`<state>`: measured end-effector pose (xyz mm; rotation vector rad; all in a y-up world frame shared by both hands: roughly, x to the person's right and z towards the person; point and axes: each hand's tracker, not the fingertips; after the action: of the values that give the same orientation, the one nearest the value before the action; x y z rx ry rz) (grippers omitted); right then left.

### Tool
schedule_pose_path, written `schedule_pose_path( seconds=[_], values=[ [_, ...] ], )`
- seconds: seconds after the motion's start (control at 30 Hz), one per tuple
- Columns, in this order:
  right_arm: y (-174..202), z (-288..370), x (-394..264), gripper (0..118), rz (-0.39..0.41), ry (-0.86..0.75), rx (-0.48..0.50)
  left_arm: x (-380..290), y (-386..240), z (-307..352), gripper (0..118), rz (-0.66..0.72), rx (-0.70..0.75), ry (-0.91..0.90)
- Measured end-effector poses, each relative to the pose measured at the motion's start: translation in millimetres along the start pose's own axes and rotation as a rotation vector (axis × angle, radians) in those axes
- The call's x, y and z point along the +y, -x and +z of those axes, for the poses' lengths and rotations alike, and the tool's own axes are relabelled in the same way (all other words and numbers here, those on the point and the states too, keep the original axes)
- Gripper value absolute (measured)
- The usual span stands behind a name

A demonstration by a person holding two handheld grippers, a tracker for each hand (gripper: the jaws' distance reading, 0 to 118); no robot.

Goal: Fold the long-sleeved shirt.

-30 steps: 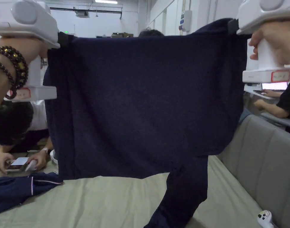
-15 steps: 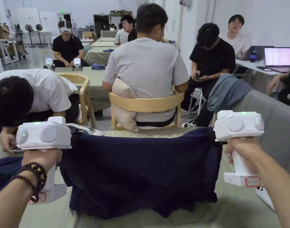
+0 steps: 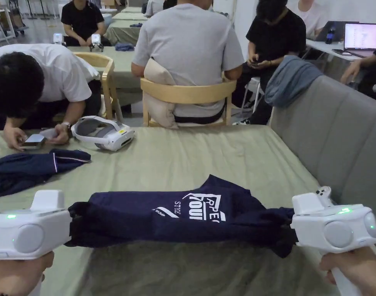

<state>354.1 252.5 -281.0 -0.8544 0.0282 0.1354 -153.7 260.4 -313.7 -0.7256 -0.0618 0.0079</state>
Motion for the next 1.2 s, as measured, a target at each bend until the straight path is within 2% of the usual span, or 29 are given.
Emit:
schedule_pose_path(
  seconds=[0.13, 0.23, 0.3, 0.43, 0.47, 0.5, 0.53, 0.57, 0.6, 0.63, 0.67, 0.77, 0.8, 0.83, 0.87, 0.9, 0.93, 1.0, 1.07, 1.2],
  values=[
    [16, 17, -86, 6, 0.077, 0.178, 0.039, -91, 8, 24, 14, -0.015, -0.011, 0.166],
    [27, 24, -130, 6, 0.15, 0.341, 0.094, -135, 9, 35, 14, -0.015, -0.022, 0.292],
    [33, 20, -144, 6, 0.197, 0.397, 0.115, -151, 9, 35, 14, -0.042, 0.007, 0.351],
    [40, 3, -147, 6, 0.205, 0.425, 0.109, -162, 9, 32, 14, -0.026, 0.0, 0.361],
    [40, -2, -147, 6, 0.203, 0.437, 0.113, -163, 9, 30, 17, -0.013, 0.003, 0.358],
    [41, -7, -147, 8, 0.203, 0.45, 0.116, -165, 11, 30, 29, 0.009, -0.006, 0.347],
    [42, -12, -148, 17, 0.21, 0.454, 0.12, -165, 12, 31, 53, 0.009, -0.003, 0.333],
    [42, -11, -146, 36, 0.208, 0.452, 0.12, -164, 19, 28, 84, -0.002, -0.006, 0.325],
    [40, -4, -142, 76, 0.183, 0.434, 0.127, -161, 22, 31, 111, -0.011, -0.02, 0.306],
    [38, 7, -137, 104, 0.168, 0.388, 0.11, -152, 25, 39, 107, 0.004, -0.05, 0.264],
    [35, 19, -131, 116, 0.155, 0.354, 0.116, -143, 26, 51, 103, 0.007, -0.062, 0.248],
    [20, 50, -99, 115, 0.092, 0.182, 0.126, -108, 39, 64, 107, 0.081, -0.095, 0.124],
    [17, 62, -82, 108, 0.068, 0.133, 0.094, -94, 39, 67, 106, 0.075, -0.084, 0.078],
    [13, 68, -68, 92, 0.044, 0.084, 0.056, -76, 31, 67, 102, 0.067, -0.079, 0.043],
    [9, 72, -58, 59, 0.03, 0.052, 0.044, -65, 28, 67, 89, 0.048, -0.084, 0.036],
    [5, 75, -48, 1, 0.005, 0.007, 0.036, -52, 23, 64, 45, 0.022, -0.09, 0.013],
    [0, 71, -36, 1, -0.017, -0.021, 0.027, -41, 18, 59, 5, -0.015, -0.082, -0.005],
    [-2, 63, -22, 1, -0.062, -0.054, 0.001, -33, 6, 43, 6, -0.076, -0.049, -0.013],
    [-4, 55, -6, 1, -0.052, -0.033, 0.014, -21, -2, 24, 3, -0.085, -0.012, -0.028],
    [-6, 22, 45, 1, -0.049, -0.035, 0.025, -3, -5, -21, 3, -0.05, -0.081, -0.005]
  ],
)
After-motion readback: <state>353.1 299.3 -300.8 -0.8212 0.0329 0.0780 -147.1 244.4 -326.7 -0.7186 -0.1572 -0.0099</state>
